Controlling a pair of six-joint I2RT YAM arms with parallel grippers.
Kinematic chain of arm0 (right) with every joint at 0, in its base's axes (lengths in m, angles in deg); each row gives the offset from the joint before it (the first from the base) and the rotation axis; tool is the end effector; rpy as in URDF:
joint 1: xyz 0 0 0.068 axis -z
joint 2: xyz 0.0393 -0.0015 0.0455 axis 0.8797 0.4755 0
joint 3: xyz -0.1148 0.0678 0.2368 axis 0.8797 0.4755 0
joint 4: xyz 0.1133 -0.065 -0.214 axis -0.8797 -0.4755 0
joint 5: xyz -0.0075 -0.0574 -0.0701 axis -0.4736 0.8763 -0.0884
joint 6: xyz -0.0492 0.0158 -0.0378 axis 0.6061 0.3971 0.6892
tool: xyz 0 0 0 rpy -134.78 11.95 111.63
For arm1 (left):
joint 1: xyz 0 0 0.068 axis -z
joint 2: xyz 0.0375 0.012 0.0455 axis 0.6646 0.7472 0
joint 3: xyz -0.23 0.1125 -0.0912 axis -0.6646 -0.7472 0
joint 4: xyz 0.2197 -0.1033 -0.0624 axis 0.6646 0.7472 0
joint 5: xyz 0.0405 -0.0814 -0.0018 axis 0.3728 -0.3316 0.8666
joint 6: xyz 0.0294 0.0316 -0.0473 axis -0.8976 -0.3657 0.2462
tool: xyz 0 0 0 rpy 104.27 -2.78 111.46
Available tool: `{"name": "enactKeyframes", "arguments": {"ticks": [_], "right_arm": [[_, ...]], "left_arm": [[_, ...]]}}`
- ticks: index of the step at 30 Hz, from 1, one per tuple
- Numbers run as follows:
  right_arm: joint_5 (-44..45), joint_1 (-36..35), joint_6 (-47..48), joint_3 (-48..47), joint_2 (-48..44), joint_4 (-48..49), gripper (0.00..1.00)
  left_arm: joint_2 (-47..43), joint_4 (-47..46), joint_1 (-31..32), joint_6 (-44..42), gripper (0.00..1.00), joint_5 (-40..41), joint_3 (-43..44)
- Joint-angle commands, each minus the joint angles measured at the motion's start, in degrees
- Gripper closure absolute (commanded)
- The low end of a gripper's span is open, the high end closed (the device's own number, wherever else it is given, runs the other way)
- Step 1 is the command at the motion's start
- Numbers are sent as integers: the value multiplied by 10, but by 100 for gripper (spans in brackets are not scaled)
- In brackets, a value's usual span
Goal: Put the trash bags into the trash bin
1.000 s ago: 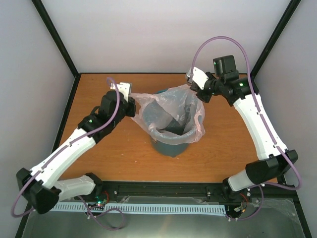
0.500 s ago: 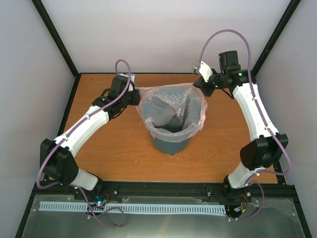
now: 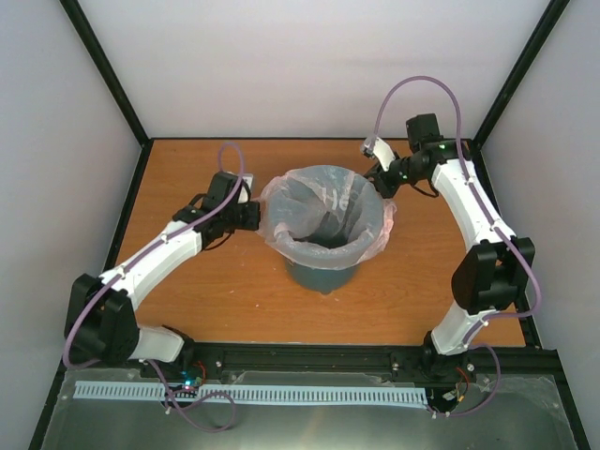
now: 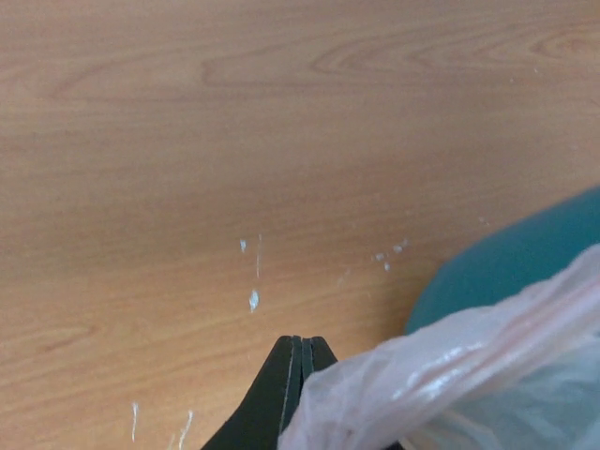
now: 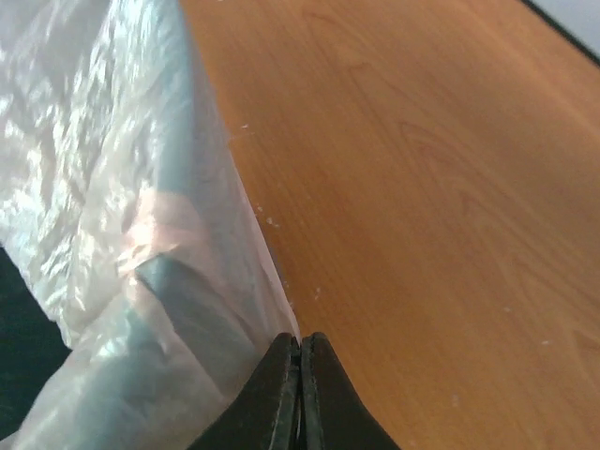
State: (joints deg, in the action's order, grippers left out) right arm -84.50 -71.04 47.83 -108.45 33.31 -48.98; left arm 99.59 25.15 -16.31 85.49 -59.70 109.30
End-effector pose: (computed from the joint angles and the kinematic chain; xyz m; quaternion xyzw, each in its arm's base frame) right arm 0.3387 0.0874 0.3301 -0.4484 0.7966 0.2426 0.3249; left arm 0.2697 -0.1270 0.2617 0.0470 0.9239 -0.1385 0.3536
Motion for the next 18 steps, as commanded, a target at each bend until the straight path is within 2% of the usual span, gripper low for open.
{"name": "enactKeyframes", "arguments": {"ticks": [1, 5, 8, 11, 18], "right_arm": [[-32, 11, -17, 25, 13, 8, 96], [-22, 20, -36, 16, 10, -9, 91], [-16, 49, -63, -1, -35, -23, 76], [-3, 89, -110, 14, -101, -16, 54], [-64, 163, -147, 148, -264, -24, 30]], "left_arm": [[-46, -18, -8, 22, 99, -37, -34], [-79, -44, -8, 25, 99, -66, -71], [-108, -73, -8, 31, 99, -89, -86], [-122, -77, -8, 36, 99, -86, -85], [-140, -82, -8, 37, 99, -103, -86]]}}
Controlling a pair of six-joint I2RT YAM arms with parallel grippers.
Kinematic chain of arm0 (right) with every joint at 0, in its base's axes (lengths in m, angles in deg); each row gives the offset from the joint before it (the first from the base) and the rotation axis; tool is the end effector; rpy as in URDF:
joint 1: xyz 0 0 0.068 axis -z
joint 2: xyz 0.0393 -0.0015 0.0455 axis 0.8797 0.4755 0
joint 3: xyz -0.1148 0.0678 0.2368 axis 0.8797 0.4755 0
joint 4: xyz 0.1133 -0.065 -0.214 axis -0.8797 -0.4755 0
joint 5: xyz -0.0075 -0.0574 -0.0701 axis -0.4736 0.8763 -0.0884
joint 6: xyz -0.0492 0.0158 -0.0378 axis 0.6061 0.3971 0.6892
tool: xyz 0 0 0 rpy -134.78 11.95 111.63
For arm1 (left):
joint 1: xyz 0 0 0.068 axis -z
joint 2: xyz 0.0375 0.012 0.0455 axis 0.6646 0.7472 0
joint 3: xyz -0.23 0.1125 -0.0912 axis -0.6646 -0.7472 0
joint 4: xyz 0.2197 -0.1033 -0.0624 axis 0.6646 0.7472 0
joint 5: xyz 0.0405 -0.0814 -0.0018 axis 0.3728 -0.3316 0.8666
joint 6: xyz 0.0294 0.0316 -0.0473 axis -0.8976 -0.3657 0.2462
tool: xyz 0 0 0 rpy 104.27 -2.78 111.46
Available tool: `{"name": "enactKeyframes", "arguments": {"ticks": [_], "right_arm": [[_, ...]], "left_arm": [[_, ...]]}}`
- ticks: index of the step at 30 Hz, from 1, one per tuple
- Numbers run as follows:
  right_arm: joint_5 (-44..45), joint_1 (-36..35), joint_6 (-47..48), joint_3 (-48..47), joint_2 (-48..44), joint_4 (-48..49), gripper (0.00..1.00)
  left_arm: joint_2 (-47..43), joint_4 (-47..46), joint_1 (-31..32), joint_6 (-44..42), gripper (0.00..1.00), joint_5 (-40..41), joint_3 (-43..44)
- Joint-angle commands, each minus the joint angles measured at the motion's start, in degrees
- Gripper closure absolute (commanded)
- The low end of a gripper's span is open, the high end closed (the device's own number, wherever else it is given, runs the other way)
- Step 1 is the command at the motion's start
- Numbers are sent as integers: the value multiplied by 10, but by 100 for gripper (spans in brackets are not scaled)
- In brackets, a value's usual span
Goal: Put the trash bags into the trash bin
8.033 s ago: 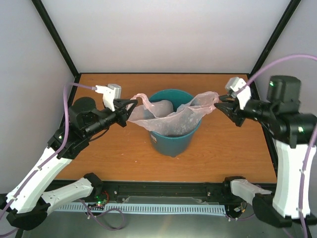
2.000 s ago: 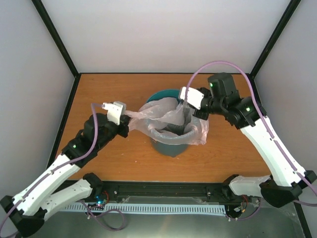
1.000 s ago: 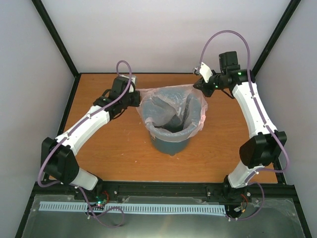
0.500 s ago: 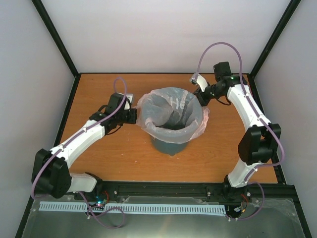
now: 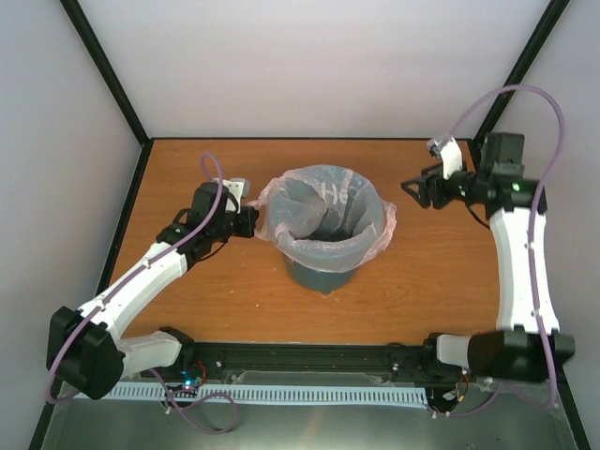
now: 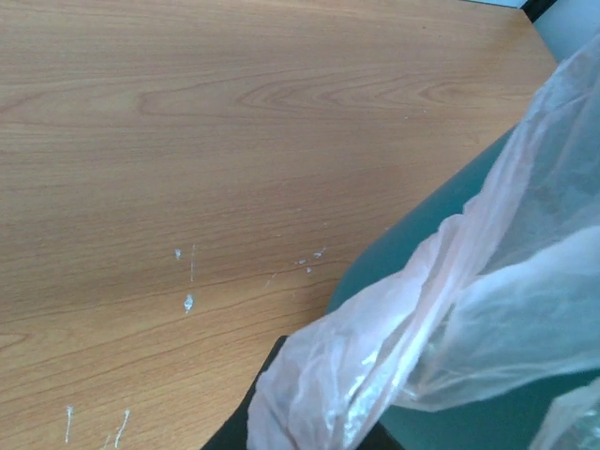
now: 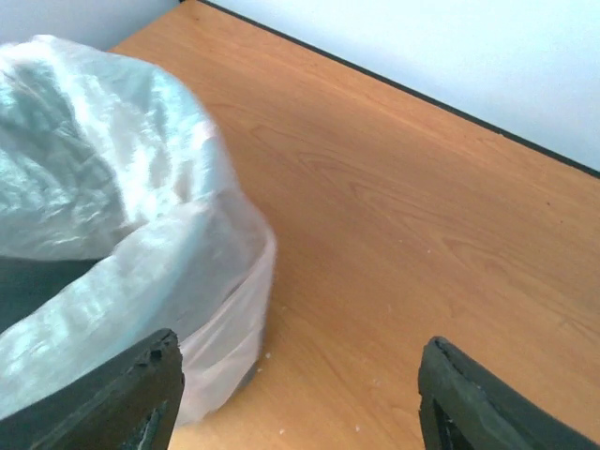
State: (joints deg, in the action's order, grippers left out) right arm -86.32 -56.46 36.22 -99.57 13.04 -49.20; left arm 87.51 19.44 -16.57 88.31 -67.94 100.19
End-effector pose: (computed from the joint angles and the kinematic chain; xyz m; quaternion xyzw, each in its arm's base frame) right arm 0.2598 0.0087 0.3853 -0.2850 0.8373 0.2144 0.4143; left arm 0.2308 -0.1151 0.2726 0.0530 0.8907 -0.2326 0.3869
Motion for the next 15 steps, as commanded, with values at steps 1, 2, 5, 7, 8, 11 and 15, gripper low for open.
{"name": "enactKeyframes", "arguments": {"ticks": [1, 2, 5, 7, 8, 11, 15], "right_arm": [[-55, 21, -31, 75, -83, -26, 28], [-62, 22, -32, 91, -104, -31, 23], [-83, 22, -43, 147, -153, -29, 15], [-86, 22, -45, 177, -167, -26, 14], [-84, 22, -44, 188, -171, -25, 15], [-92, 22, -30, 221, -176, -25, 20], [-158, 22, 11, 246, -179, -23, 27]], "left_arm": [[-23, -28, -6, 7, 99, -25, 3], [-25, -29, -6, 6, 99, -26, 1], [-30, -27, -6, 5, 99, -31, -5], [-33, -31, -6, 8, 99, -39, -13], [-36, -36, -6, 9, 99, -45, -17], [-38, -49, -5, 12, 99, -54, -21], [-32, -46, -5, 10, 99, -59, -13]]}}
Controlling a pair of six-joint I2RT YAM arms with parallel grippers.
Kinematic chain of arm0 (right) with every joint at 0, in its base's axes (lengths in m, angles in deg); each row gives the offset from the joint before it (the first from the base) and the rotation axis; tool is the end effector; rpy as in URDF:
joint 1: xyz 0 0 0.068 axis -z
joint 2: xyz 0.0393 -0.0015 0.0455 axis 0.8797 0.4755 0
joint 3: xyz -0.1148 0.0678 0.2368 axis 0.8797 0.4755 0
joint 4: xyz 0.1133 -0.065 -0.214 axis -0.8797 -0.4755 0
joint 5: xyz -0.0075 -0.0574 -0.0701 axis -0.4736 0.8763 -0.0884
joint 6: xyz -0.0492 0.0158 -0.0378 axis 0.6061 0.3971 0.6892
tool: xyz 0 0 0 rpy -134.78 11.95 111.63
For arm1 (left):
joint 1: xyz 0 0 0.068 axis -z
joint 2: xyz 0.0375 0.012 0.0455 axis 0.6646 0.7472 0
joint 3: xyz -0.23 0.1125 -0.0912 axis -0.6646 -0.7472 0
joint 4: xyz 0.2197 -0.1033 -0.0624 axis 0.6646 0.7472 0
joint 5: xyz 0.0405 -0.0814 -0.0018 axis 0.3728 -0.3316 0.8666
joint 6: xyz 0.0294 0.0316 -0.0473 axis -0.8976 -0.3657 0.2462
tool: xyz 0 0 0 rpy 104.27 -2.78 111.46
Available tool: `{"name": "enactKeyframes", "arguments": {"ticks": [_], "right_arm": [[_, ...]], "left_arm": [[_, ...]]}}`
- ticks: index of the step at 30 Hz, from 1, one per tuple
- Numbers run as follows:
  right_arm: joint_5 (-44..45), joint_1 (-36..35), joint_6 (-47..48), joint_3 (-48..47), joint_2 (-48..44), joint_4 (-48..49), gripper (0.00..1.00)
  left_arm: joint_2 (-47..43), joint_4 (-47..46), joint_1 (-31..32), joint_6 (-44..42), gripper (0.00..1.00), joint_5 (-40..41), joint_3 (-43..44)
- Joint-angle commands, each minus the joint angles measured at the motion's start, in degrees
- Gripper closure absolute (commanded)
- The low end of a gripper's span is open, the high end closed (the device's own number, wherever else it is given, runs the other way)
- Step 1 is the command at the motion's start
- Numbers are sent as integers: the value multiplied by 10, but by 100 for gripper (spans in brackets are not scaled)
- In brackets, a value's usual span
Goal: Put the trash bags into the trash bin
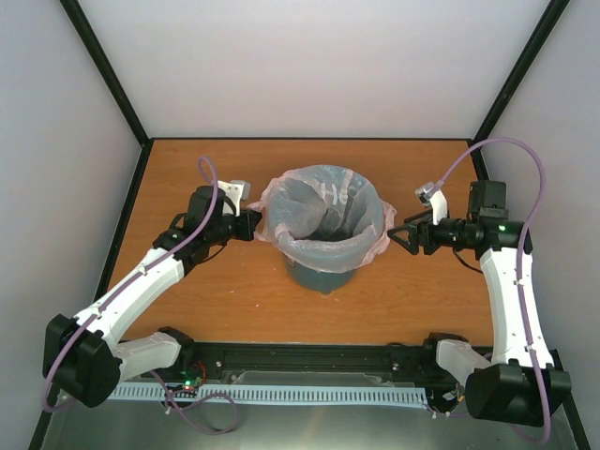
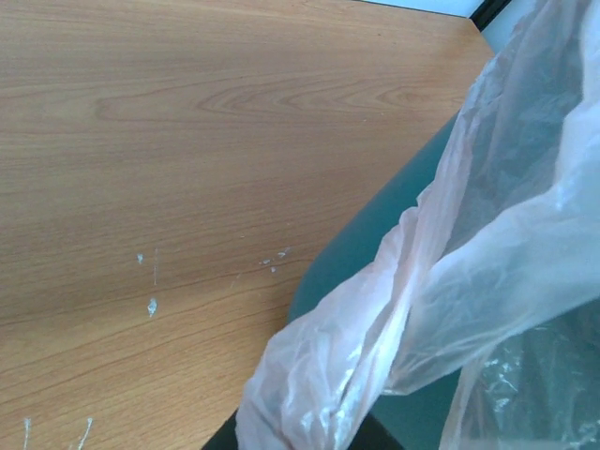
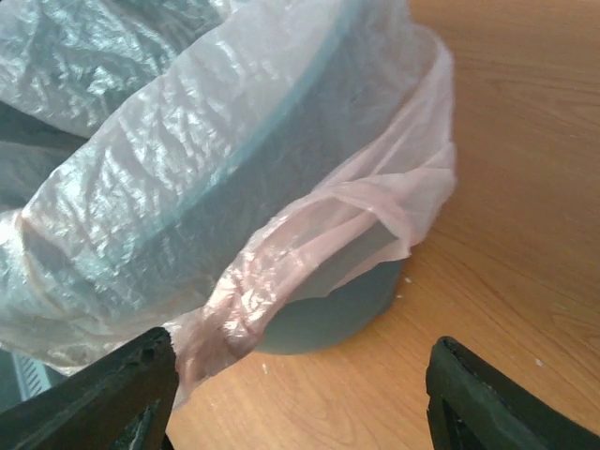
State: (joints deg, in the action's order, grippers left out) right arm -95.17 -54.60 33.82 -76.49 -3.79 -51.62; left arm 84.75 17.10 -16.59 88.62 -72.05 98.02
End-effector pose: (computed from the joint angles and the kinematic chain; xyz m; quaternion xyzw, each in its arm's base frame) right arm 0.1825 0.0153 0.3270 -0.2492 0.8432 0.3107 0.3611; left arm 0.2218 -0.1147 0.2753 0.0684 0.8761 -0.2702 0.3934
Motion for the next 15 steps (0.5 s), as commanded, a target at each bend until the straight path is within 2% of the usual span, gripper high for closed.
{"name": "enactKeyframes", "arguments": {"ticks": [1, 5, 8, 10, 12, 15], "right_arm": [[-81, 3, 45, 16, -9, 1, 28], [-108, 3, 58, 5, 6, 13, 33], [-128, 2, 47, 3, 30, 28, 47], [-133, 3, 47, 0, 50, 29, 51], [-141, 3, 54, -2, 68, 19, 50], [-175, 2, 93, -9, 87, -23, 39]], "left_arm": [[-4, -24, -5, 7, 99, -21, 10], [-5, -27, -5, 6, 99, -24, 12], [-5, -24, -5, 4, 99, -25, 13], [-7, -25, -5, 4, 99, -23, 10], [-6, -27, -5, 5, 99, -23, 8], [-5, -24, -5, 4, 99, -24, 7]]}}
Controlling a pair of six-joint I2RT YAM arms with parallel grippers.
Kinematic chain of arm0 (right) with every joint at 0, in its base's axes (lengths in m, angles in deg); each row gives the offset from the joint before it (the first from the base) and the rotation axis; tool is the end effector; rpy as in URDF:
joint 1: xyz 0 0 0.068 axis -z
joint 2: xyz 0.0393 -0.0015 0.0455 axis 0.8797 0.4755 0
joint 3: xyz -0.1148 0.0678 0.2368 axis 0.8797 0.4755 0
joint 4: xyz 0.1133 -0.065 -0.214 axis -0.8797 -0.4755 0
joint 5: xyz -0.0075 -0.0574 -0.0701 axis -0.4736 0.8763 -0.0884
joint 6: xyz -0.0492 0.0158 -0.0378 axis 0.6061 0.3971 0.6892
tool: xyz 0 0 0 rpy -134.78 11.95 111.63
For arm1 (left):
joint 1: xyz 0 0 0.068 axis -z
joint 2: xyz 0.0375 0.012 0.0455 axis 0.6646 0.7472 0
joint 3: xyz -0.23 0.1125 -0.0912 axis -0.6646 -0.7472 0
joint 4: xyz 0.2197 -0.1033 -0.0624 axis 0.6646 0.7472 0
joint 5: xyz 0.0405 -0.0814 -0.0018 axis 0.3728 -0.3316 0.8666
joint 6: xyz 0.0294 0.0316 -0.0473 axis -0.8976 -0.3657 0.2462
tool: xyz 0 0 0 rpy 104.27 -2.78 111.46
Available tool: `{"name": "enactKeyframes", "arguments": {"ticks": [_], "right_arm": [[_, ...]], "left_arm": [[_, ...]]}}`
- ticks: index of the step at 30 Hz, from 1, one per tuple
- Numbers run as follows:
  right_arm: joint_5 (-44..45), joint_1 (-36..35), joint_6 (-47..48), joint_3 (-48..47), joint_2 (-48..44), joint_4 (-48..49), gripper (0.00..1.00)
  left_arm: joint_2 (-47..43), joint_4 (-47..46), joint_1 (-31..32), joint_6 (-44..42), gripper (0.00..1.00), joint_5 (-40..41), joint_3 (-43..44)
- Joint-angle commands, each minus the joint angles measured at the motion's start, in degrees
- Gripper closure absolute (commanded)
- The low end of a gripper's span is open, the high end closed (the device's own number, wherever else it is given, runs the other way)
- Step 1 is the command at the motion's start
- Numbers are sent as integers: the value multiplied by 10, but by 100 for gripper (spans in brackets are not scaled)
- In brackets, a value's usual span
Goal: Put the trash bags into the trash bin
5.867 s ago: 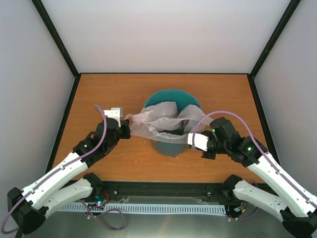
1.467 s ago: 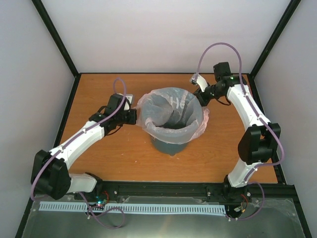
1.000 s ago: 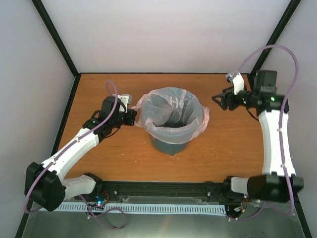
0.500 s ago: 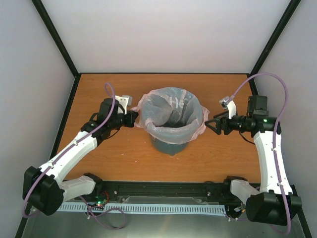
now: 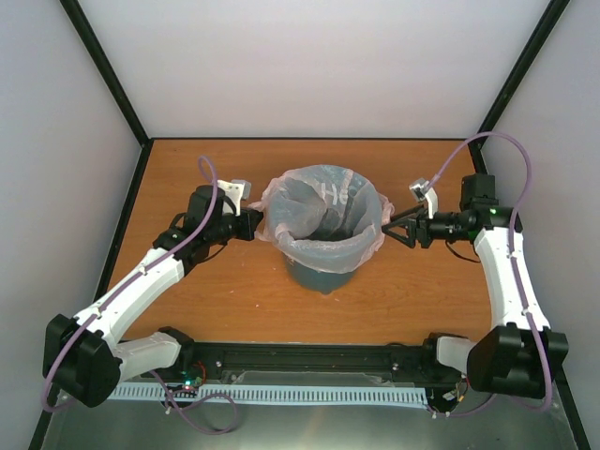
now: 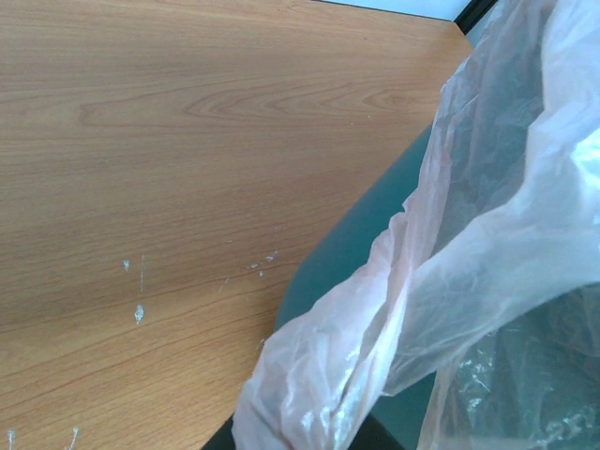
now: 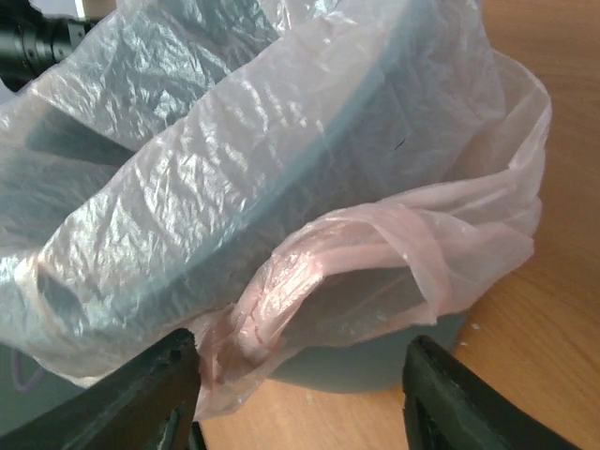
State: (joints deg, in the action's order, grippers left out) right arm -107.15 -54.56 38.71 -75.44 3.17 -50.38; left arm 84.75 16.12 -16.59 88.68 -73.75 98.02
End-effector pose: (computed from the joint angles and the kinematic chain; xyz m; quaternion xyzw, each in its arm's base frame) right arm 0.2050 0.0183 0.3095 -0.2764 0.8000 0.4063 0.3441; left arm 0.2220 -0.1164 0.2773 0.0757 0.8705 -0.2846 0.3944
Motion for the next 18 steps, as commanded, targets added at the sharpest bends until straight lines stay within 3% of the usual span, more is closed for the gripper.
{"name": "enactKeyframes", "arguments": {"ticks": [1, 5, 11, 13, 18], "right_arm": [[-70, 2, 63, -24, 20, -53, 37], [-90, 2, 114, -27, 13, -84, 33], [-90, 2, 111, -22, -13, -69, 32], [-92, 2, 101, -22, -13, -63, 40], [-37, 2, 21, 1, 0, 13, 74]], "left_arm": [[-6, -13, -5, 3, 99, -6, 6], [-8, -15, -5, 3, 99, -2, 5], [-2, -15, -4, 3, 100, -10, 6], [-2, -15, -4, 3, 99, -10, 6], [-5, -13, -4, 6, 99, -15, 2]]}}
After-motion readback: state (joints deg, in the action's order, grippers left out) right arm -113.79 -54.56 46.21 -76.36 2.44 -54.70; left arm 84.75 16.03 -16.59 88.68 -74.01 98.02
